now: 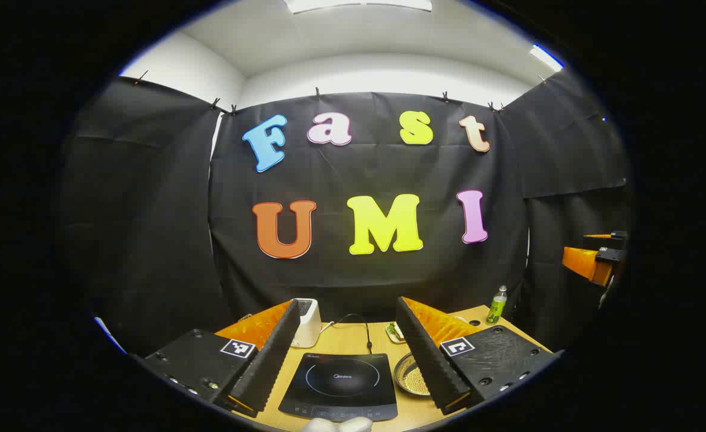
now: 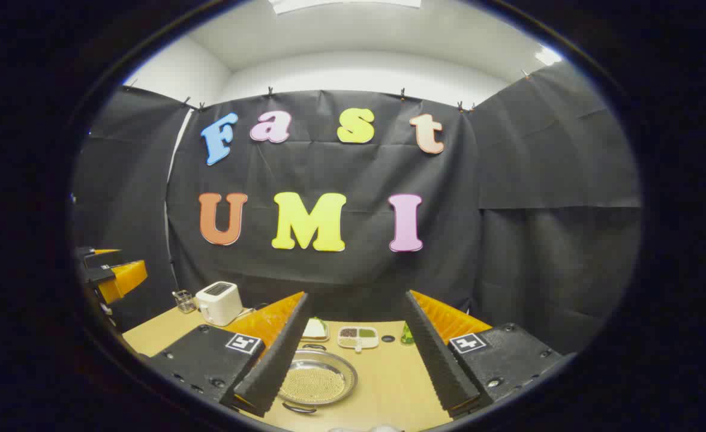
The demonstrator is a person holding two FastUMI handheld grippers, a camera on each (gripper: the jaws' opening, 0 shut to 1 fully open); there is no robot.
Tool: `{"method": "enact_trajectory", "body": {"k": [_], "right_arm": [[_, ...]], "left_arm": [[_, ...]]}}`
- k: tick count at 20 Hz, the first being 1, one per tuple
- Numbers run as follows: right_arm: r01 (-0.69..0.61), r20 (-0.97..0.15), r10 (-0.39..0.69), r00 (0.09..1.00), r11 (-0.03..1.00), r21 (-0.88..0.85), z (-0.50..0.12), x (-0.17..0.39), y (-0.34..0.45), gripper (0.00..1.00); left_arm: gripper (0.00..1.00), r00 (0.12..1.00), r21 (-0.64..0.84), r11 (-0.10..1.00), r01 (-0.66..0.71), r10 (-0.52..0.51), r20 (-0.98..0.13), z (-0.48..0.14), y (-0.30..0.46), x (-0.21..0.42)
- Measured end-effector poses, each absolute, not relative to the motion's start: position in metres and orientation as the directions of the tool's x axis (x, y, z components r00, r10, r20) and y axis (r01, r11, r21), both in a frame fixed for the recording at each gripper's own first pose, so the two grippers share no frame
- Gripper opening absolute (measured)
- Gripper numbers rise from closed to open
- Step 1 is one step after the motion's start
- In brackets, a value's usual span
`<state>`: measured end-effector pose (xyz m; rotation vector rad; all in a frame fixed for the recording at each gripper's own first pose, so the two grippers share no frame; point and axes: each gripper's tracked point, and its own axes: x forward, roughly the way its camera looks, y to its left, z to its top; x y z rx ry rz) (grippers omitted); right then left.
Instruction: First push the handle of the pot to place it horizontally, then grasp the pot with both hands and set it on the induction cooktop.
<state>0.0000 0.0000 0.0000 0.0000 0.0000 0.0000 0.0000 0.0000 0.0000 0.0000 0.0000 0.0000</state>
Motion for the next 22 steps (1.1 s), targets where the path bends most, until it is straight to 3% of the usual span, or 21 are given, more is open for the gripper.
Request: {"method": "enact_trajectory", "body": {"k": [11,12,15,17,18,22], "right_arm": [[-0.01,-0.026,0.01,1.0,1.0,-0.016,-0.006,0.004,0.019,0.96],[-0.009,-0.026,0.009,1.0,1.0,-0.014,-0.006,0.004,0.019,0.96],[-0.03,-0.036,0.03,0.999,1.0,-0.001,-0.008,0.006,0.025,0.96],[-0.065,-0.045,0.065,0.997,0.998,0.012,-0.008,0.007,0.034,0.87],[-0.091,-0.059,0.092,0.994,0.996,0.019,-0.011,0.007,0.041,0.82],[-0.173,-0.112,0.176,0.978,0.984,0.039,-0.025,0.011,0.06,0.3]], "left_arm": [[0.96,1.0,-0.001,1.0,-0.005,0.005,0.004,-0.004,0.015,0.003],[1.0,1.0,0.002,1.0,-0.006,0.006,0.007,-0.004,0.016,0.002],[0.96,1.0,0.01,1.0,-0.005,0.005,0.012,-0.003,0.015,0.003],[1.0,1.0,0.01,1.0,-0.005,0.004,0.015,-0.004,0.016,0.004],[0.96,1.0,0.011,1.0,-0.005,0.005,0.015,-0.004,0.016,0.004],[0.96,1.0,0.023,1.0,-0.015,0.014,0.023,-0.005,0.02,0.004]]}}
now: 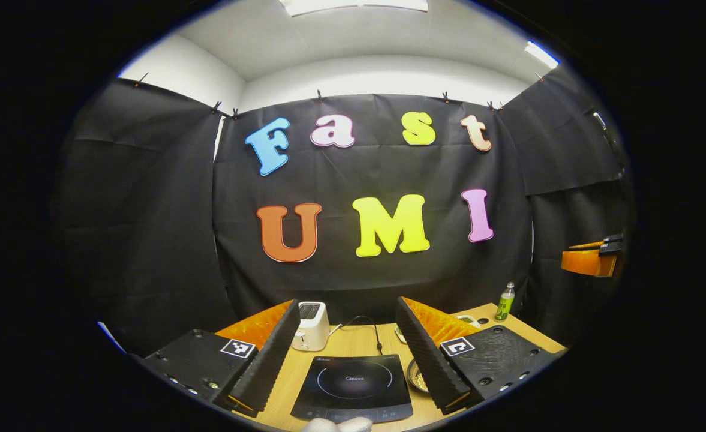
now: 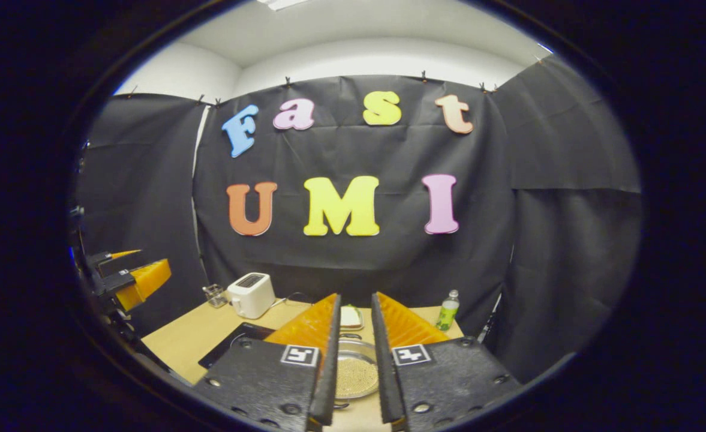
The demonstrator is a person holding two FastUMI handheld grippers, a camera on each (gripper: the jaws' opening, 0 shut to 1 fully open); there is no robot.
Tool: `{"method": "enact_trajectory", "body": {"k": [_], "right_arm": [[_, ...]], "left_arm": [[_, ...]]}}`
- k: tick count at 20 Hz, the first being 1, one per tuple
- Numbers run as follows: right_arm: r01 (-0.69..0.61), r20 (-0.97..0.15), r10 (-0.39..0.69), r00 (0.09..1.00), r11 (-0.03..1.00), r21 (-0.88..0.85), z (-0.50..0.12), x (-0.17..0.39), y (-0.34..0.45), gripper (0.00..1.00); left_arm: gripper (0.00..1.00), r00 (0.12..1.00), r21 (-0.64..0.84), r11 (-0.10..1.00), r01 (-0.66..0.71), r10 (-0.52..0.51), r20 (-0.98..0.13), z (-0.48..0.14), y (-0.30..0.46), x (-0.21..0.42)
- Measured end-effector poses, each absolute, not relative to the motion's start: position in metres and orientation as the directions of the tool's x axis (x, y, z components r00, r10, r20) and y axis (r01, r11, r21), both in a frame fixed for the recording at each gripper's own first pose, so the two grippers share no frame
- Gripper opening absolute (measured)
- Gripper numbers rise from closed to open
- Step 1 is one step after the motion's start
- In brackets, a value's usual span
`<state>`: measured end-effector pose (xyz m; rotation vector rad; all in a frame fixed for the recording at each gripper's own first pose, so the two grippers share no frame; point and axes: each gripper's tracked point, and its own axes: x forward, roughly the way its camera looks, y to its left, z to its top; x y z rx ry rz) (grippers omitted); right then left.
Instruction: First push the handle of the pot to place it horizontally, then grasp the pot with both hands and set it on the induction cooktop.
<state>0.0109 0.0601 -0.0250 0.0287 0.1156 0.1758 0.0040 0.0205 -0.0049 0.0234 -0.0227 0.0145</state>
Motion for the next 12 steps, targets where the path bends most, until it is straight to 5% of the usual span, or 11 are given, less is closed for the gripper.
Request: {"method": "enact_trajectory", "body": {"k": [1,3,12], "right_arm": [[-0.198,-0.137,0.201,0.97,0.98,0.034,-0.033,0.013,0.067,0.1],[-0.245,-0.197,0.25,0.948,0.968,0.047,-0.053,0.016,0.083,0.01],[-0.348,-0.508,0.365,0.78,0.928,0.132,-0.203,0.024,0.148,0.04]], "left_arm": [[0.96,1.0,0.023,1.0,-0.016,0.016,0.023,-0.006,0.022,0.005],[0.96,1.0,0.02,1.0,-0.023,0.022,0.019,-0.009,0.024,0.006],[0.96,0.998,0.024,0.998,-0.065,0.066,-0.003,-0.026,0.042,0.006]]}}
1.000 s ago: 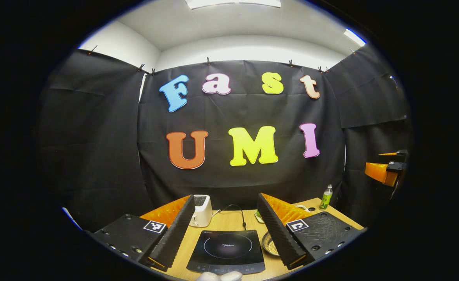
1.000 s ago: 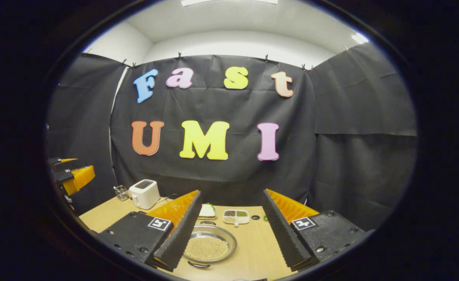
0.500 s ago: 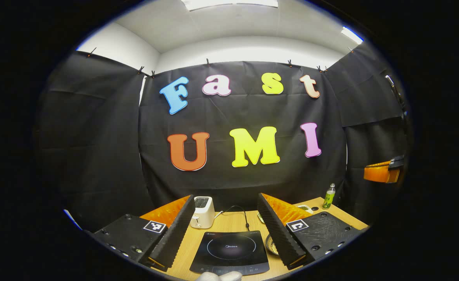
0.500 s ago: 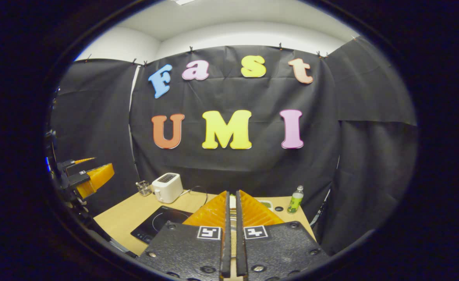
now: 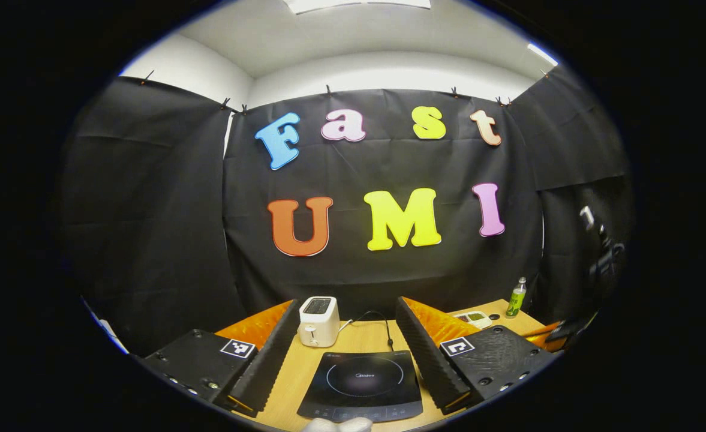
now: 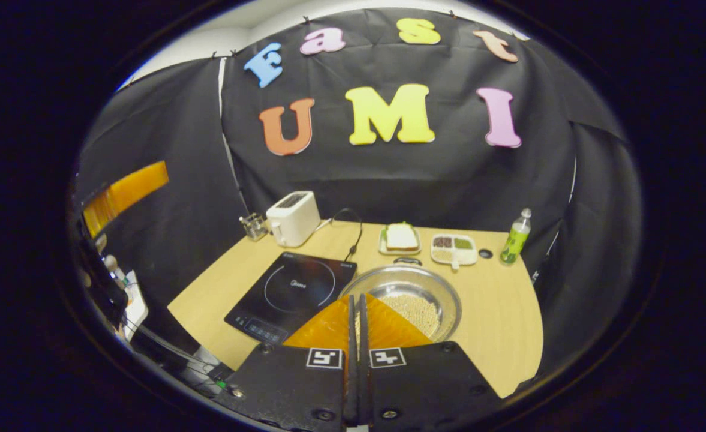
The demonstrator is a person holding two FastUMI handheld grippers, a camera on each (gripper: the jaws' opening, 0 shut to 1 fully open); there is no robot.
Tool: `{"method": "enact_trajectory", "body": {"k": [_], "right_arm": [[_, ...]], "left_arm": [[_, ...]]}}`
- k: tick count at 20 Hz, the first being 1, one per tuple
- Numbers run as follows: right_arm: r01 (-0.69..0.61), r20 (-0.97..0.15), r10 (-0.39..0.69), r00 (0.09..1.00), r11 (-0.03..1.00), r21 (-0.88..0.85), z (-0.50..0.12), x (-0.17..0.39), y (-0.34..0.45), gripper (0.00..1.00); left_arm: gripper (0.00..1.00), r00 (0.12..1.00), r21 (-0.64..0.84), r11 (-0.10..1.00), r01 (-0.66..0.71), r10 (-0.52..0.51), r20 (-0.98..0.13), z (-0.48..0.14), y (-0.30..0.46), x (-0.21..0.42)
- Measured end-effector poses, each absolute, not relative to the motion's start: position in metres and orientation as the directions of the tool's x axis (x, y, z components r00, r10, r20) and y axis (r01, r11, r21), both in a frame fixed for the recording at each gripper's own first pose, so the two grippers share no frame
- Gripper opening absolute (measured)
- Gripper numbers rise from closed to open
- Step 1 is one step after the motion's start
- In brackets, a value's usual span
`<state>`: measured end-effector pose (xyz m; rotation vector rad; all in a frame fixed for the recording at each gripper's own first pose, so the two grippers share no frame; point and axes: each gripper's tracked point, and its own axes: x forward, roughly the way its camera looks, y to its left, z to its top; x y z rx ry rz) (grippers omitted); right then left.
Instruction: First push the handle of the pot to place it horizontally, then grasp the pot with both hands and set it on the induction cooktop.
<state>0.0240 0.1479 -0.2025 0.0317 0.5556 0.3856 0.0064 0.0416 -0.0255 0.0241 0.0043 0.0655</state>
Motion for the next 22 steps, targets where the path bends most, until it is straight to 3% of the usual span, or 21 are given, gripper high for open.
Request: {"method": "enact_trajectory", "body": {"k": [1,12,16,22], "right_arm": [[-0.355,-0.537,0.364,0.761,0.927,0.124,-0.218,0.023,0.153,0.0],[-0.343,-0.765,0.321,0.559,0.929,0.139,-0.372,0.015,0.191,0.04],[-0.313,-0.782,0.292,0.55,0.941,0.131,-0.388,0.024,0.188,0.0],[-0.238,-0.802,0.286,0.525,0.954,0.185,-0.402,0.025,0.172,0.04]], "left_arm": [[0.96,0.998,0.025,0.997,-0.07,0.07,-0.007,-0.027,0.044,0.006],[0.96,0.993,0.023,0.994,-0.108,0.109,-0.046,-0.042,0.067,0.005],[0.96,0.991,0.022,0.993,-0.119,0.12,-0.06,-0.046,0.072,0.004],[0.96,0.989,0.021,0.992,-0.125,0.127,-0.073,-0.049,0.075,0.006]]}}
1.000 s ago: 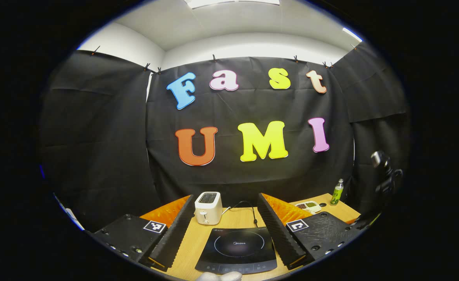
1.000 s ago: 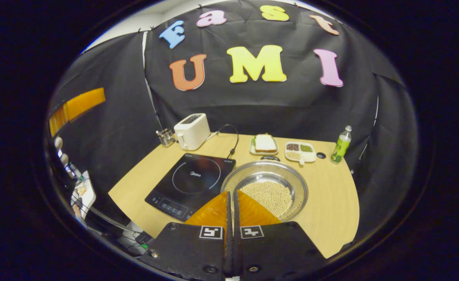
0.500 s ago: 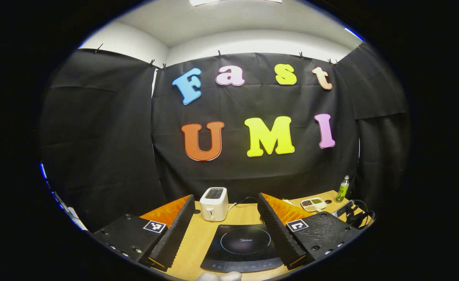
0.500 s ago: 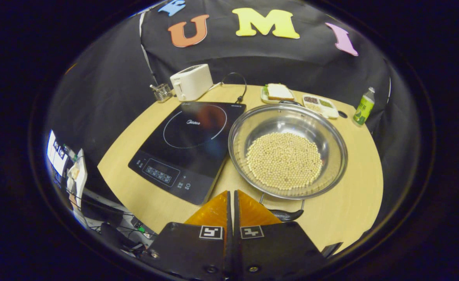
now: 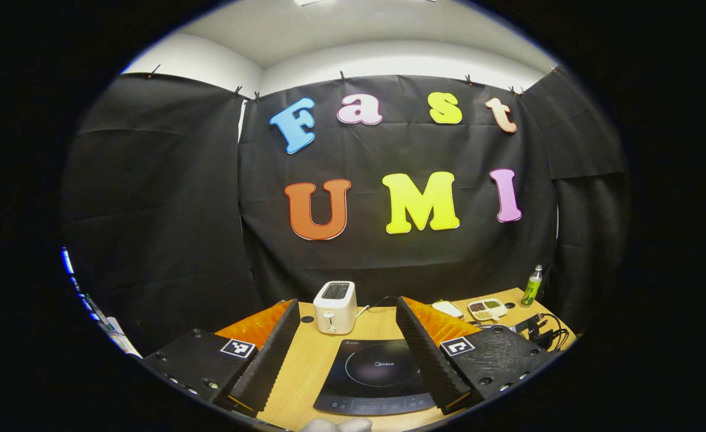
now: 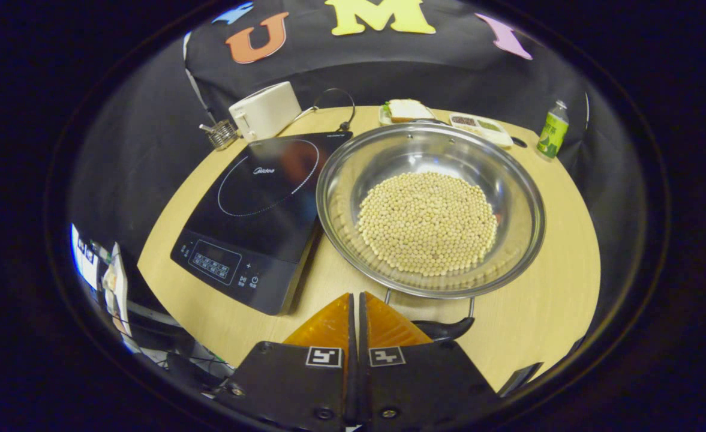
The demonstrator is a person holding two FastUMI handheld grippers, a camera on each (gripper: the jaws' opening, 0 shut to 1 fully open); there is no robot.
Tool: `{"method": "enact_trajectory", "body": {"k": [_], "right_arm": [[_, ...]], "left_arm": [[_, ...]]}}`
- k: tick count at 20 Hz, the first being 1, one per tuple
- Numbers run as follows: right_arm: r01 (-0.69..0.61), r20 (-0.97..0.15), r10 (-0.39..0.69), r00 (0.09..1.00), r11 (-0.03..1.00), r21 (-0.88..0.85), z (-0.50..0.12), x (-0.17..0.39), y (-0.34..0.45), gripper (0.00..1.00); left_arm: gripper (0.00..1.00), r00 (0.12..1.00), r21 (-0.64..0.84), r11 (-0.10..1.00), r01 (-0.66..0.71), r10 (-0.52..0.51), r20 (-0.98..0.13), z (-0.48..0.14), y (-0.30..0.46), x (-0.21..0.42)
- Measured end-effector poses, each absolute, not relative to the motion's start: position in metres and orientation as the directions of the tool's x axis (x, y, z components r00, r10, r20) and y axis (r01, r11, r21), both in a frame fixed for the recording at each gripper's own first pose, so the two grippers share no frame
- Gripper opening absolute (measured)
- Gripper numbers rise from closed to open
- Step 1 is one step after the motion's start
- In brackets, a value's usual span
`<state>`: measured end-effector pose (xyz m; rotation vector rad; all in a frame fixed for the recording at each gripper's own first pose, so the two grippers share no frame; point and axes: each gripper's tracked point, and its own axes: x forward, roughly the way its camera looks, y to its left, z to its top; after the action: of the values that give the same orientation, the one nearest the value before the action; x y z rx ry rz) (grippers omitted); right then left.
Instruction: First push the handle of the pot to place it horizontally, then grasp the pot with both hands and set it on the induction cooktop.
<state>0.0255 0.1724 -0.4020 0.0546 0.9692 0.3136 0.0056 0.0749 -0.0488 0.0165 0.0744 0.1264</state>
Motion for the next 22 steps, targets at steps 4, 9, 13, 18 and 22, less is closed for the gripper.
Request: {"method": "enact_trajectory", "body": {"k": [4,9,13,18,22], "right_arm": [[-0.214,-0.808,0.266,0.525,0.961,0.177,-0.408,0.027,0.156,0.04],[-0.174,-0.818,0.243,0.522,0.969,0.176,-0.411,0.028,0.125,0.04],[-0.144,-0.823,0.215,0.526,0.976,0.163,-0.412,0.033,0.098,0.0],[-0.117,-0.831,0.177,0.528,0.984,0.135,-0.416,0.039,0.065,0.04],[-0.108,-0.836,0.156,0.526,0.987,0.116,-0.418,0.044,0.043,0.04]], "left_arm": [[0.96,0.99,0.021,0.992,-0.122,0.123,-0.07,-0.047,0.071,0.009],[0.96,0.99,0.026,0.993,-0.118,0.119,-0.073,-0.049,0.065,0.012],[0.96,0.991,0.014,0.994,-0.111,0.112,-0.078,-0.051,0.056,0.016],[0.96,0.992,0.008,0.995,-0.102,0.103,-0.07,-0.047,0.045,0.021],[0.96,0.992,0.003,0.994,-0.107,0.107,-0.07,-0.046,0.041,0.023]]}}
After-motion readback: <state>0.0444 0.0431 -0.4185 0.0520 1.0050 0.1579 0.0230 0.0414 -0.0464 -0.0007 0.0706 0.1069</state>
